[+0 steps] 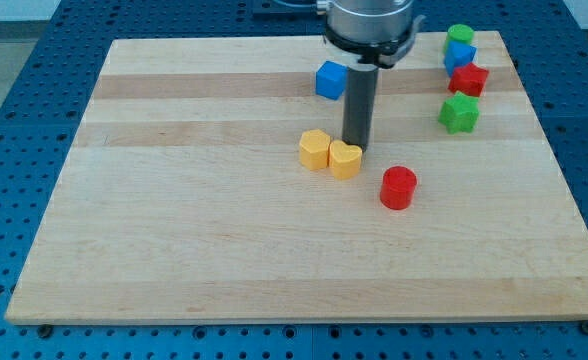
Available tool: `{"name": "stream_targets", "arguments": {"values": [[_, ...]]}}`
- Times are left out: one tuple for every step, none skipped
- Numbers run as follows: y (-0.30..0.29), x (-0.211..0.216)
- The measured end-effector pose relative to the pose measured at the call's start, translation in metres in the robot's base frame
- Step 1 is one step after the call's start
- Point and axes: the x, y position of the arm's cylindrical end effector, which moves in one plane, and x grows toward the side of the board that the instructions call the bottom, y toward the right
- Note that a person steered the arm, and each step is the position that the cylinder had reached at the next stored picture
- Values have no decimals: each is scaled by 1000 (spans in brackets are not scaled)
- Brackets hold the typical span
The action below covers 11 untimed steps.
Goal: Push the green star towards the top center
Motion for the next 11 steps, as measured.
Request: {"name": "stream_targets", "arguments": {"values": [[45,0],[110,0],[142,-5],[142,-28],[139,-49],[139,-66],[139,-75],[128,-76],[100,-76],[87,-76],[87,-71]]}}
